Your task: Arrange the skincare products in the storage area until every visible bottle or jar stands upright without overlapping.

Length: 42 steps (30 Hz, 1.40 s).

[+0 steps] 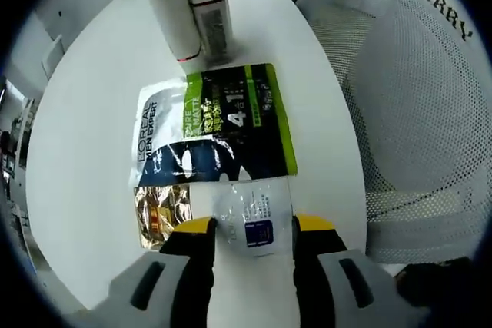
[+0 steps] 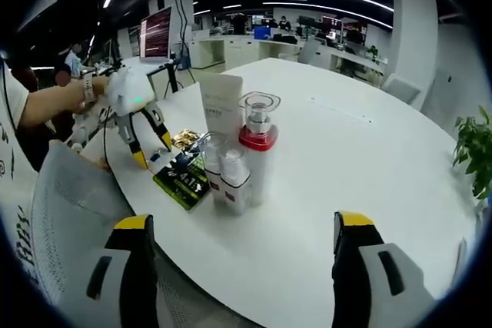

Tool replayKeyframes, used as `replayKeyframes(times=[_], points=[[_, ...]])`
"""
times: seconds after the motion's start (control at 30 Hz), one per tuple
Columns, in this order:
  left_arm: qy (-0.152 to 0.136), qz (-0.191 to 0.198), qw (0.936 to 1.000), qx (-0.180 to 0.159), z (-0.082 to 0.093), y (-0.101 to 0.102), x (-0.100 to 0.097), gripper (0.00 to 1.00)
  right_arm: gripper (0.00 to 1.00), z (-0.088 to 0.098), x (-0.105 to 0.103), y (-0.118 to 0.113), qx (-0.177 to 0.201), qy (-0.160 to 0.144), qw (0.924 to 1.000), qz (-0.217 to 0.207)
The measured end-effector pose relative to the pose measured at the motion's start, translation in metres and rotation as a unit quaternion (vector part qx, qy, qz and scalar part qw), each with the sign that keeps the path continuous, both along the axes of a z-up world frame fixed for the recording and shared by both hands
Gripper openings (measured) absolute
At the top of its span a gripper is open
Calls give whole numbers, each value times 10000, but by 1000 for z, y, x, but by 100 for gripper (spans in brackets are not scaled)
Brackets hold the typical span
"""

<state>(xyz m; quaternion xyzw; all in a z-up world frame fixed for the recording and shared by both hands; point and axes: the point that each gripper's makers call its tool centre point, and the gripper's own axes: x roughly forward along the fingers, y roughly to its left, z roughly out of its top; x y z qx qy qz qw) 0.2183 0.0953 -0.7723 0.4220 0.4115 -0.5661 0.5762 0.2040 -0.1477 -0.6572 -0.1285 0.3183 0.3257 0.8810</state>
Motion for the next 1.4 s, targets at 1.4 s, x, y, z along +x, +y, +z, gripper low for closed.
replayKeyframes(times=[1.4], points=[[-1066,2463,9474,-1742,93,-7,-4,76,100,9,-4,14,137,-153,9990,402]])
